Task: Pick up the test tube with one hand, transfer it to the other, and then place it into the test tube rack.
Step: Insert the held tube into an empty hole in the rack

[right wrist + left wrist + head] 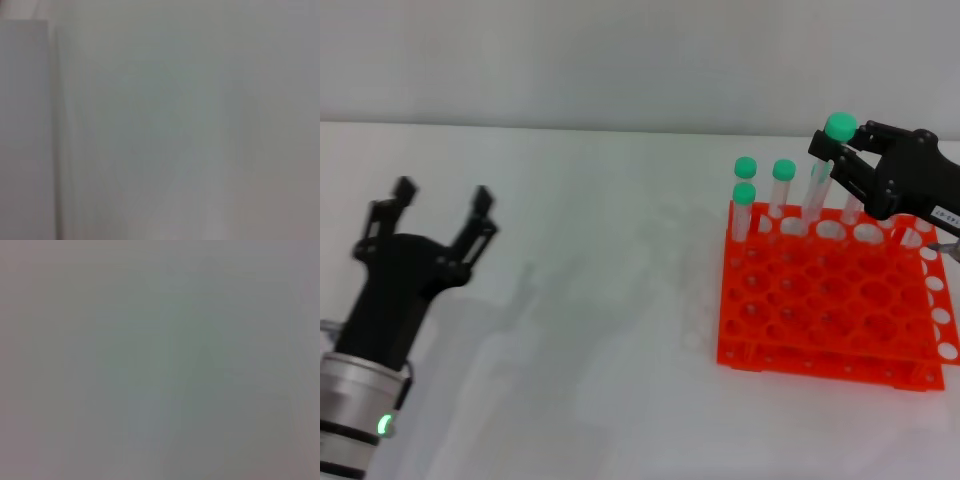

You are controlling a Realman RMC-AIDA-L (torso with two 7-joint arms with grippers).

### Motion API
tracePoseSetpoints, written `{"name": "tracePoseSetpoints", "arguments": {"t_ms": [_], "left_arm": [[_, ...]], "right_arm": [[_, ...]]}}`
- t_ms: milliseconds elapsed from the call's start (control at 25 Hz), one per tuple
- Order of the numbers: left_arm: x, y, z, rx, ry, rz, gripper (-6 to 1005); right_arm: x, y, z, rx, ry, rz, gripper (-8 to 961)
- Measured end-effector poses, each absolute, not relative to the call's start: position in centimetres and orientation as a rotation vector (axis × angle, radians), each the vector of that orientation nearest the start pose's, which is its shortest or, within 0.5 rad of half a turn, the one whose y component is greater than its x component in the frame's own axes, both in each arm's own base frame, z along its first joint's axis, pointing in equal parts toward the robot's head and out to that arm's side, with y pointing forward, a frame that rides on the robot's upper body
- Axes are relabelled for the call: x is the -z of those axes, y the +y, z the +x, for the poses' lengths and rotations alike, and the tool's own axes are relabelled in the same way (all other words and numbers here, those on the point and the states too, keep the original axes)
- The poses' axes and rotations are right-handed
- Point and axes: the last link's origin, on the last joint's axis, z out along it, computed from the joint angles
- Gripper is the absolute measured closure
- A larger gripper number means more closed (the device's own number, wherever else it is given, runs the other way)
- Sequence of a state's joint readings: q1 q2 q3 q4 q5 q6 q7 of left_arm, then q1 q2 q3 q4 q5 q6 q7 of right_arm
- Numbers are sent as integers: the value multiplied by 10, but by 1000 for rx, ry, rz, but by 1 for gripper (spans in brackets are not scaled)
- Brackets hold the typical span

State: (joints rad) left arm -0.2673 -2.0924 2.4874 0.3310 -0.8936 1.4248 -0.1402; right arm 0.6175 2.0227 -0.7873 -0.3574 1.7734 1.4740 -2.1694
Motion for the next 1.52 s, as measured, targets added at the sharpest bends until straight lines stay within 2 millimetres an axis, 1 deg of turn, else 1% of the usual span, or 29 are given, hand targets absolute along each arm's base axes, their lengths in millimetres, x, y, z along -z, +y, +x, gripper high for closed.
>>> {"name": "tracePoseSetpoints", "arguments": {"t_ms": [120,360,640,1000,1520], "left_arm": [[25,273,-305,949,-493,-1534,106],[20,271,-313,929,-512,-1494,106],[22,273,-312,930,-515,-1502,106],[22,272,-312,932,-522,-1499,106],[22,273,-313,928,-528,-1501,106]], "right_arm": [[-13,375,229,-1122,322,-2260,737],[-1,382,232,-1053,346,-2232,736],[16,386,227,-1037,361,-2211,736],[27,392,221,-1007,373,-2226,737],[38,397,221,-934,396,-2236,737]]}}
